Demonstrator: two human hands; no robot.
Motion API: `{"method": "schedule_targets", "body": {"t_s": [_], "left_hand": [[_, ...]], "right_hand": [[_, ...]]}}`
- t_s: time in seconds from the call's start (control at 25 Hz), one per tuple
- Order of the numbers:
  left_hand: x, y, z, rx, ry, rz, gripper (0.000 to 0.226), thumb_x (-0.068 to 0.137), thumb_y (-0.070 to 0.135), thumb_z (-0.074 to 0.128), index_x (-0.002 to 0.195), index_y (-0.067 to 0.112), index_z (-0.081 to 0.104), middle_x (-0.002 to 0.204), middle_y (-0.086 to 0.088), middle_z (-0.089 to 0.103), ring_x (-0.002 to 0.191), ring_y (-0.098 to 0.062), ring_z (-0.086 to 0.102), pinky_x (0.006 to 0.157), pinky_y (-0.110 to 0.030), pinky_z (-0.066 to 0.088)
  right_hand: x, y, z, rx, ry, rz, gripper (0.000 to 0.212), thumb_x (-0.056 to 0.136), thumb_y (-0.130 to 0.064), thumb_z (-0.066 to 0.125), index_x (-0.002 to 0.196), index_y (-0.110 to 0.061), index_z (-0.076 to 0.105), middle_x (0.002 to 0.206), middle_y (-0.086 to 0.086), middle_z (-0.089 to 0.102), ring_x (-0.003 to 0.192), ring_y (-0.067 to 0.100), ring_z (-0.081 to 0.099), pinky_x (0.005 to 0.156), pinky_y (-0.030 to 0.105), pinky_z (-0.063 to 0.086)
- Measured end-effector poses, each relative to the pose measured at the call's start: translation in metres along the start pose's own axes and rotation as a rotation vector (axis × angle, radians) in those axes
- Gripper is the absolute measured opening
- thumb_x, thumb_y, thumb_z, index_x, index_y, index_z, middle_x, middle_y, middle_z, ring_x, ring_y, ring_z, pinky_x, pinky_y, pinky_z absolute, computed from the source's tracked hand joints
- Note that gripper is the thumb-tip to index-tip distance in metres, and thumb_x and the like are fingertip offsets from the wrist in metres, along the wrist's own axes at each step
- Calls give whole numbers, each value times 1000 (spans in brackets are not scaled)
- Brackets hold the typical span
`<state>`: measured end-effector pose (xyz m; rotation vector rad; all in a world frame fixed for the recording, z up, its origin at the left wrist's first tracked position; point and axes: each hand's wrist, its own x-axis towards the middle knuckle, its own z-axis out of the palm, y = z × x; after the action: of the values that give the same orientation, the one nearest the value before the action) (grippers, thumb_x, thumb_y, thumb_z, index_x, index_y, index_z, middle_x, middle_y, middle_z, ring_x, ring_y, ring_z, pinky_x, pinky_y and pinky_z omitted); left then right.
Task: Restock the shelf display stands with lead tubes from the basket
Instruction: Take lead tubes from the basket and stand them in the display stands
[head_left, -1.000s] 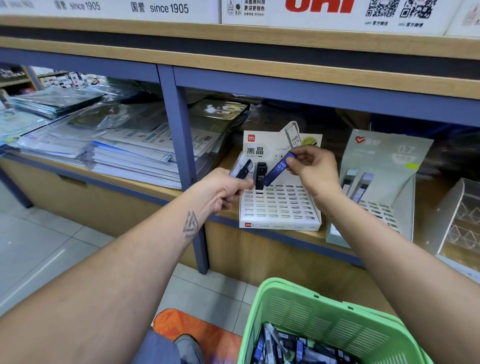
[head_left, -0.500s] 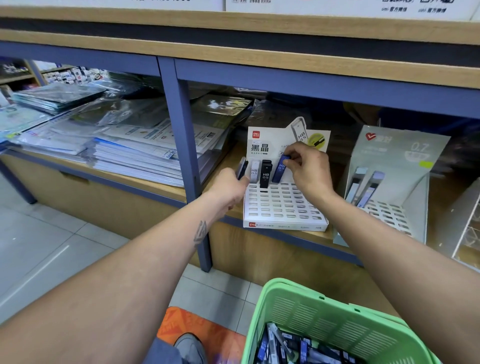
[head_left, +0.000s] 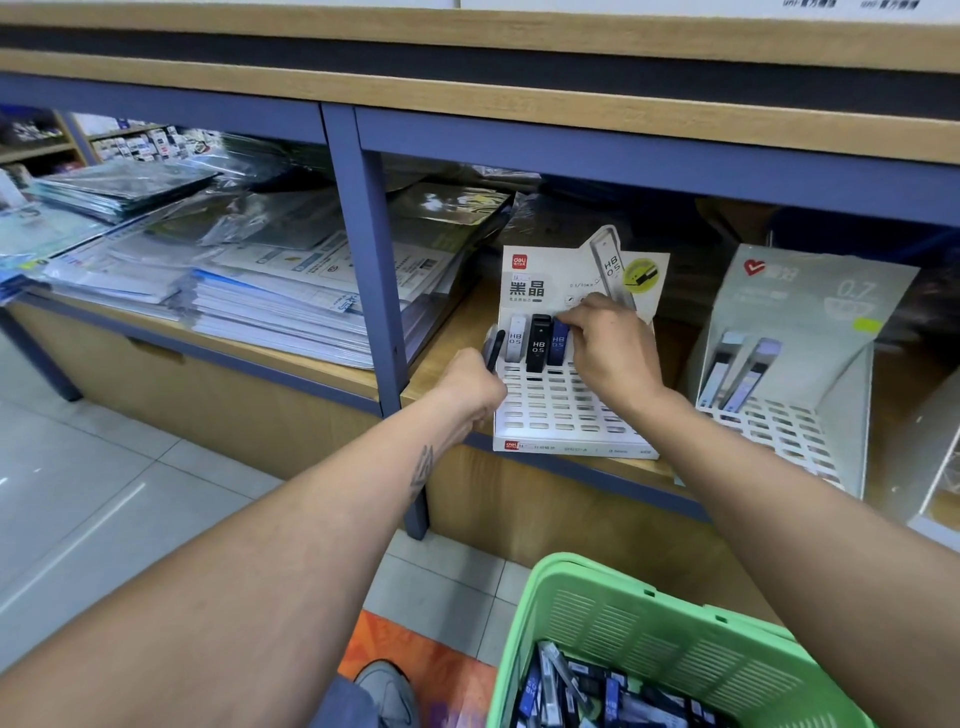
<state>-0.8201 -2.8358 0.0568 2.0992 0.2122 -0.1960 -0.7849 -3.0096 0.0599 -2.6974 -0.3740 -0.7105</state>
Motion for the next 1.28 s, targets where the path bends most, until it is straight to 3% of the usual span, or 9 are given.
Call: {"method": "schedule_targets", "body": {"t_s": [0.2, 0.32, 0.44, 0.56, 0.68, 0.84, 1.0, 1.12, 1.28], "left_hand": [[-4, 14, -8, -343, -115, -44, 5, 99, 12, 53, 97, 8, 53, 62, -2, 47, 44, -9, 32, 39, -20, 21], [-17, 25, -17, -703, -441, -92, 12, 104, 17, 48, 97, 8, 53, 63, -2, 44, 48, -10, 35, 37, -19, 24], [-24, 22, -19, -779, -618, -76, 21, 105, 19, 46, 109, 1, 57, 75, -10, 59, 59, -16, 52, 47, -20, 44], [-38, 29, -12, -724, -730, -35, 30, 104, 19, 49, 122, -4, 55, 96, -22, 69, 80, -28, 69, 69, -34, 61], [-40, 31, -12, -691, -724, -44, 30, 104, 20, 49, 120, -5, 56, 101, -26, 71, 92, -37, 73, 84, -45, 61], [-35, 28, -18, -635, -653, -50, 28, 106, 22, 47, 115, -1, 60, 87, -15, 68, 73, -22, 68, 65, -30, 61], [-30, 27, -16, -575, -538, -56, 14, 103, 10, 52, 109, 1, 62, 75, -7, 56, 59, -11, 52, 52, -20, 48], [-27, 25, -12, -588, -454, -42, 9, 97, -4, 56, 96, 4, 59, 77, -11, 57, 61, -14, 58, 54, -21, 52], [-21, 24, -17, -545, -296, -92, 15, 103, 8, 53, 112, 1, 61, 89, -16, 68, 77, -26, 68, 61, -33, 60]], "right_hand": [[-5, -6, -11, -41, -28, 22, 39, 94, -7, 56, 129, -20, 65, 119, 3, 67, 106, 29, 63, 81, 40, 56], [-7, -18, -24, 500, -7, 279, 31, 96, -8, 59, 125, -14, 68, 106, 3, 71, 96, 21, 67, 77, 23, 54], [-11, -31, -39, 1116, -214, 502, 20, 94, -3, 63, 110, -10, 73, 96, 7, 77, 90, 22, 72, 76, 27, 59], [-23, -20, -59, 1165, -191, 497, 13, 90, -3, 71, 101, -9, 74, 88, 9, 77, 81, 21, 71, 79, 33, 60], [-23, -10, -60, 1165, -176, 536, 15, 85, 0, 75, 98, -6, 72, 81, 14, 75, 70, 21, 69, 74, 33, 59], [-26, -6, -59, 1156, -149, 564, 16, 83, 3, 76, 96, -7, 73, 81, 14, 74, 68, 19, 70, 65, 25, 57], [-26, -10, -58, 1289, -200, 655, 12, 88, 1, 73, 99, -1, 73, 89, 19, 74, 72, 22, 72, 68, 25, 61], [-23, -16, -52, 1274, -174, 669, 16, 86, 5, 74, 101, 2, 71, 93, 21, 74, 72, 23, 73, 68, 25, 62], [-17, -15, -44, 1104, -27, 639, 16, 84, 7, 74, 91, -7, 72, 86, 15, 74, 78, 26, 74, 71, 26, 60]]}}
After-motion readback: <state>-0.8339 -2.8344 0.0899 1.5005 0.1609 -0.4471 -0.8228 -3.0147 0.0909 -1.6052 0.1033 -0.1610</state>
